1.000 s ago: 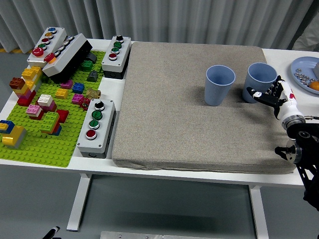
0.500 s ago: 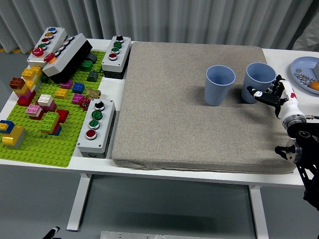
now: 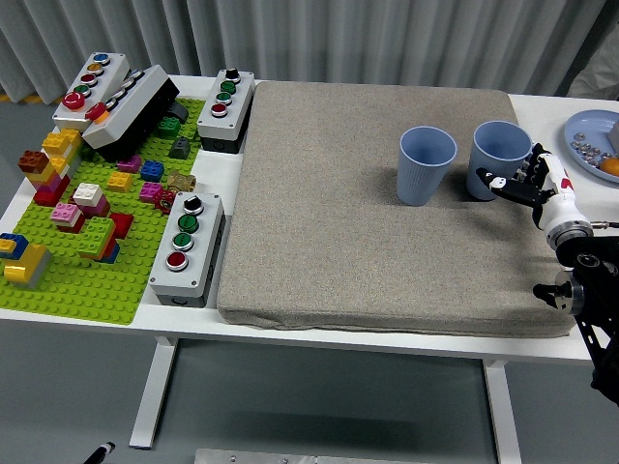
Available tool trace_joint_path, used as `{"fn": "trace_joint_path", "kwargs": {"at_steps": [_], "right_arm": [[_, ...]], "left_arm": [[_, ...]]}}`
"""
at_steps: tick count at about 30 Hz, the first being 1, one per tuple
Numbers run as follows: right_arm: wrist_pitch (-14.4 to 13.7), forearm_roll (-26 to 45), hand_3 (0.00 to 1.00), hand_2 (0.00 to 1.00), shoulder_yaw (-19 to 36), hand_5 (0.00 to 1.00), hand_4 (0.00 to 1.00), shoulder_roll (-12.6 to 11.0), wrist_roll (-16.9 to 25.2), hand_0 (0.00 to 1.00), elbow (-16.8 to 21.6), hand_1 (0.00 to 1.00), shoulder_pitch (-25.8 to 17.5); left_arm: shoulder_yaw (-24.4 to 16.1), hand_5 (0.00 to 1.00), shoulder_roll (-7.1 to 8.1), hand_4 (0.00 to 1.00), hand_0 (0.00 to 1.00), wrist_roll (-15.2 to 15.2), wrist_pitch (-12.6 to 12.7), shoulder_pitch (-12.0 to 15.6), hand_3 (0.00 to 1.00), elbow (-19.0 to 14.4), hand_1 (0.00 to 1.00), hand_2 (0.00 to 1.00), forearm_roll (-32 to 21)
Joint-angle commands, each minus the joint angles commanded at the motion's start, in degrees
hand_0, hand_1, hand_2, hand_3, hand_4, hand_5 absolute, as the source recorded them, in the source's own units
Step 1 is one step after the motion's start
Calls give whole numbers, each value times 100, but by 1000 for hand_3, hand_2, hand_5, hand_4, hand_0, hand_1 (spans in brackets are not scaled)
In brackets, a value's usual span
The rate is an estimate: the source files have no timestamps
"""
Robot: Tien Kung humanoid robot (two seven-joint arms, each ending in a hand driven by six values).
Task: Pick cup pour cup place
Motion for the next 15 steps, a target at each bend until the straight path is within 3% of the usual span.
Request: {"fn": "trace_joint_path", "kwargs": {"at_steps": [15], "right_arm": [[-170, -501, 603, 503, -64, 2, 639, -153, -181, 763, 251, 602, 188]], "left_arm": [[-28, 994, 6, 639, 838, 3, 6, 7, 807, 0, 809, 887, -1]]}}
